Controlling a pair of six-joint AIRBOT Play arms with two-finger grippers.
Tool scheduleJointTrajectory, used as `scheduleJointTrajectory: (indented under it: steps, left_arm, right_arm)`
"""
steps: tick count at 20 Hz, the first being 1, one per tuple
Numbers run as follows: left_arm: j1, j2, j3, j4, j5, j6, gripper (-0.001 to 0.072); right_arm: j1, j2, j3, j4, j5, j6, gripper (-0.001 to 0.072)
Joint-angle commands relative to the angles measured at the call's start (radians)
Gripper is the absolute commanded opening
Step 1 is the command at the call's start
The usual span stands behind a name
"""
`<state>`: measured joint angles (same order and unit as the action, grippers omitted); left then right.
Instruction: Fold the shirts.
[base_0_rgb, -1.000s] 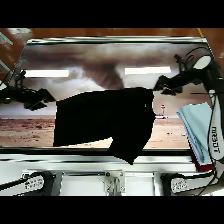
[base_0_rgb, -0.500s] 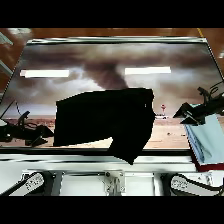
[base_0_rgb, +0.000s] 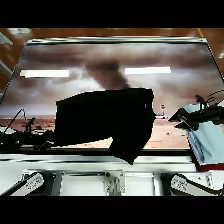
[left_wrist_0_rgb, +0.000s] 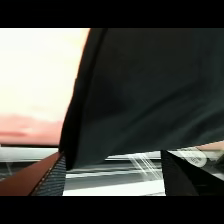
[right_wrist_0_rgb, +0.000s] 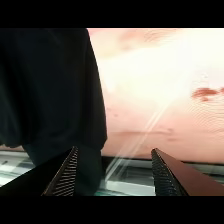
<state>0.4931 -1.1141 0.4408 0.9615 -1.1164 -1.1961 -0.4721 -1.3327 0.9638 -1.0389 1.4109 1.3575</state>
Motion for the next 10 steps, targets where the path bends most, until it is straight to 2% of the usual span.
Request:
scheduleJointTrajectory:
  steps: [1, 2, 3, 4, 7, 10]
  left_arm:
    - [-0.012, 0.000, -0.010, -0.031, 0.071, -0.012, 0.0652]
    - [-0.024, -0.002, -0.010, -0.052, 0.080, -0.012, 0.0651]
    - [-0.038, -0.005, -0.010, -0.067, 0.091, -0.012, 0.0618]
    - [-0.055, -0.010, -0.010, -0.073, 0.099, -0.012, 0.0438]
    - [-0.103, -0.019, -0.010, -0.073, 0.105, -0.012, 0.0035]
    - [-0.109, -0.019, -0.009, -0.074, 0.094, -0.012, 0.0036]
  right_arm:
    - [0.004, 0.002, -0.005, 0.010, -0.011, 0.004, 0.0596]
    - [0.015, 0.002, -0.006, 0.009, -0.012, 0.008, 0.0596]
    - [0.033, 0.002, -0.008, 0.008, -0.017, 0.010, 0.0596]
    - [0.058, 0.002, -0.015, 0.009, -0.026, 0.010, 0.0596]
    - [0.158, 0.002, -0.074, 0.005, -0.093, 0.010, 0.0596]
    - [0.230, 0.002, -0.139, 0.006, -0.159, 0.015, 0.0596]
